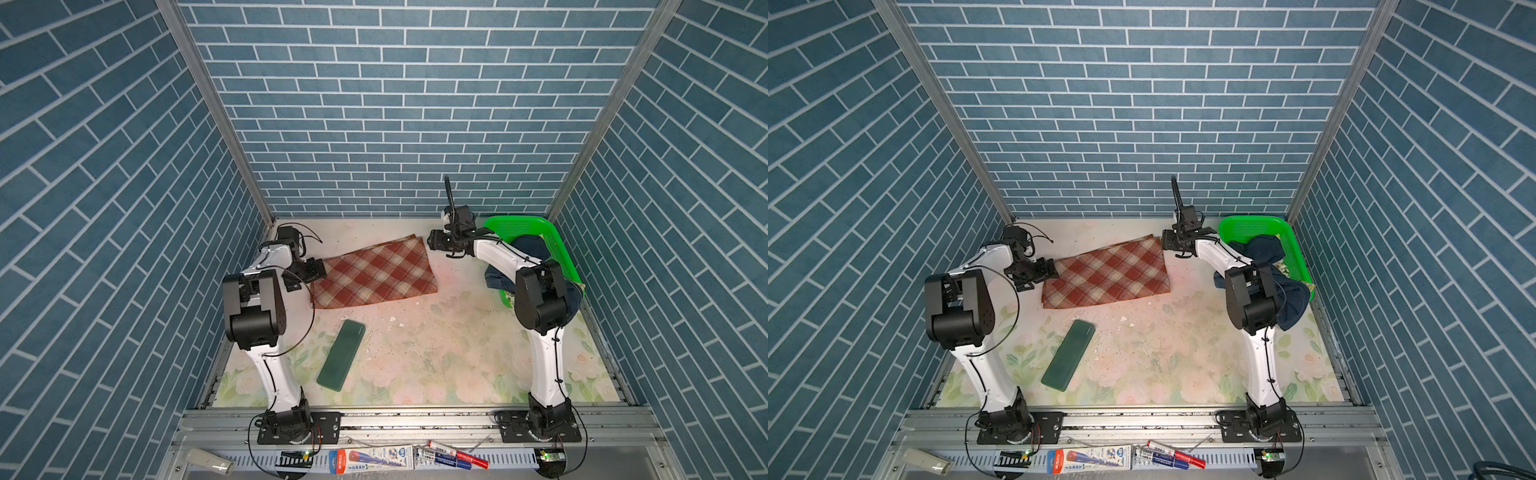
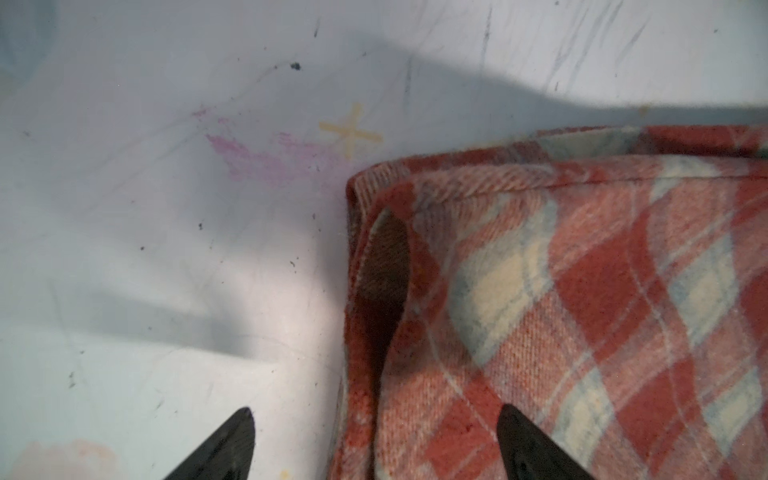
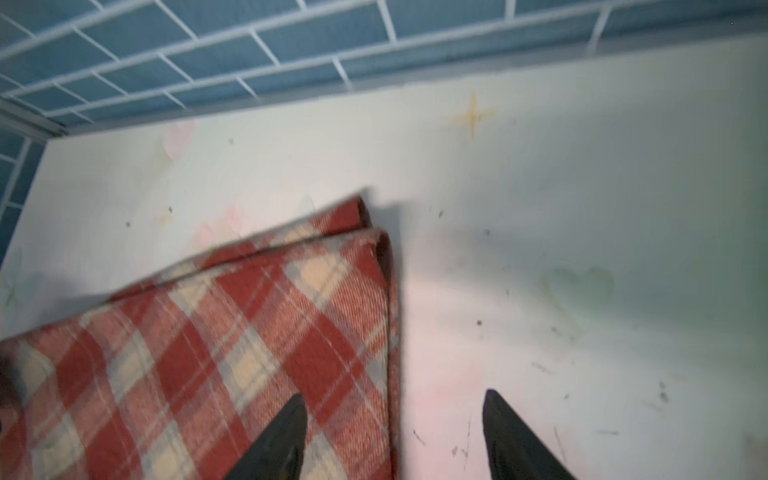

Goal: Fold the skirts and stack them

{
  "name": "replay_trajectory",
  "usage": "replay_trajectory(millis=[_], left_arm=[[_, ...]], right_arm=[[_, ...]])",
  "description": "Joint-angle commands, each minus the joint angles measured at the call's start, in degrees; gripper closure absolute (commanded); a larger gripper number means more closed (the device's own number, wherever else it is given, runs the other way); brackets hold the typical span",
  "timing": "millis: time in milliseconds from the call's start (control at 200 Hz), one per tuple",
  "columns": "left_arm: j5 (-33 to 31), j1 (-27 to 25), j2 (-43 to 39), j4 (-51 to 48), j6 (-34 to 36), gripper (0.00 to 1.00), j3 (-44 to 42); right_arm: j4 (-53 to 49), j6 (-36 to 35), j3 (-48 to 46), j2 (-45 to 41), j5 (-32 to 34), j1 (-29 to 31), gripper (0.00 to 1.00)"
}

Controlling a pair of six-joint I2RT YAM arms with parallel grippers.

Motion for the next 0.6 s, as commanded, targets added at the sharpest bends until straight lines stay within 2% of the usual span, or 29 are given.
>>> replay_trajectory(millis=[0,215,355,595], left_arm=[[0.9,0.2,1.3,0.5,2.0,0.1,-0.5],[0.4,-0.5,2.5,1.0,2.2,0.13,-1.3],[-1.9,-1.8,3.7,0.6,2.0,0.14,-1.3],[-5.8,-3.8,5.4,0.4,1.3,0.19,-1.7]], right_arm=[[0.4,0.1,-2.9,-2.3,-3.5,0.7,0.34],[0.9,2.9,-4.7,-0.1,-5.0,1.8,0.36],[0.7,4.8,-3.7,3.3,-4.4,2.4,0.39],[2.9,8.8,-6.3,4.3,-2.6,2.9,0.44]])
